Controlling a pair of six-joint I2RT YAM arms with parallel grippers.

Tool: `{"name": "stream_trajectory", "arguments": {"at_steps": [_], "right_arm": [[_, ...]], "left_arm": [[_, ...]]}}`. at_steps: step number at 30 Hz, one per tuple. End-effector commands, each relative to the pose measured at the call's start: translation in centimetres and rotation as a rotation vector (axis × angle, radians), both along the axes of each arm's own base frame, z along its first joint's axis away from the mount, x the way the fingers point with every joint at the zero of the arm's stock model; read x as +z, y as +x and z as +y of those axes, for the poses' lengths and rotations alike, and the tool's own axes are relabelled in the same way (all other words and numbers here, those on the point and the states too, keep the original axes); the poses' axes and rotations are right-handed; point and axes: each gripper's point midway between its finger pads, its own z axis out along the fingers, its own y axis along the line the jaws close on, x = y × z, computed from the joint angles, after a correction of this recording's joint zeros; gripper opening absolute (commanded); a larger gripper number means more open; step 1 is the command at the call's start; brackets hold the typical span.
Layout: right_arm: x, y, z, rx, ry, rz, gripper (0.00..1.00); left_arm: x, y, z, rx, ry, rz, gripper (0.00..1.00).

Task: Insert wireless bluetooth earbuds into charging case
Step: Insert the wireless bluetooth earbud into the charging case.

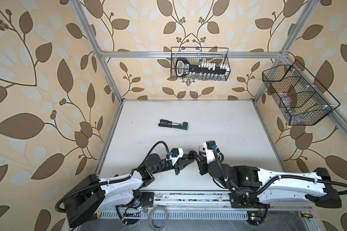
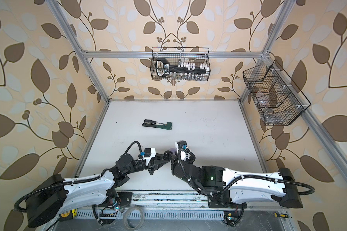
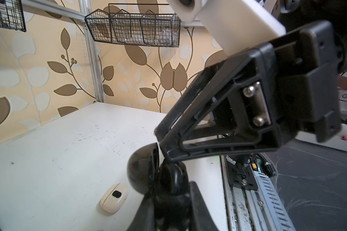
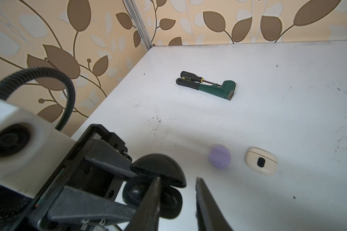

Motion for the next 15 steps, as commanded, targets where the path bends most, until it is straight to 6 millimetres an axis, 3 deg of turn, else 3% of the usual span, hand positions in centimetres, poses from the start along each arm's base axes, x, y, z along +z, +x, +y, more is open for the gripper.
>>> {"name": "stream_trajectory", "arguments": {"at_steps": [1,5,10,12,15], "right_arm": [[-0.8,0.0,-0.9,-0.019,-0.031,-0.004,0.31],[0.5,0.1,-1.2,-0.027,-0.037,-0.02,0.31],[2.6,0.7,-3.5,-0.076,0.019,-0.052,0.32],[1.6,1.4,-4.3,-0.098,0.038,-0.023,0.31],[-1.1,2.5,-3.9,-0.074,0.061,0.056,0.28]], "left_arm": [[2.5,-0.8,0.0,-0.027,-0.071,-0.072,0.0],[2.1,-1.8,-0.3,-0.086,-0.051,-0.093,0.0],[1.7,-2.9,-0.5,-0.152,-0.026,-0.114,0.0],[1.8,-3.4,-0.5,-0.177,-0.027,-0.121,0.0],[2.0,-3.8,-0.6,-0.202,-0.035,-0.121,0.0]]}}
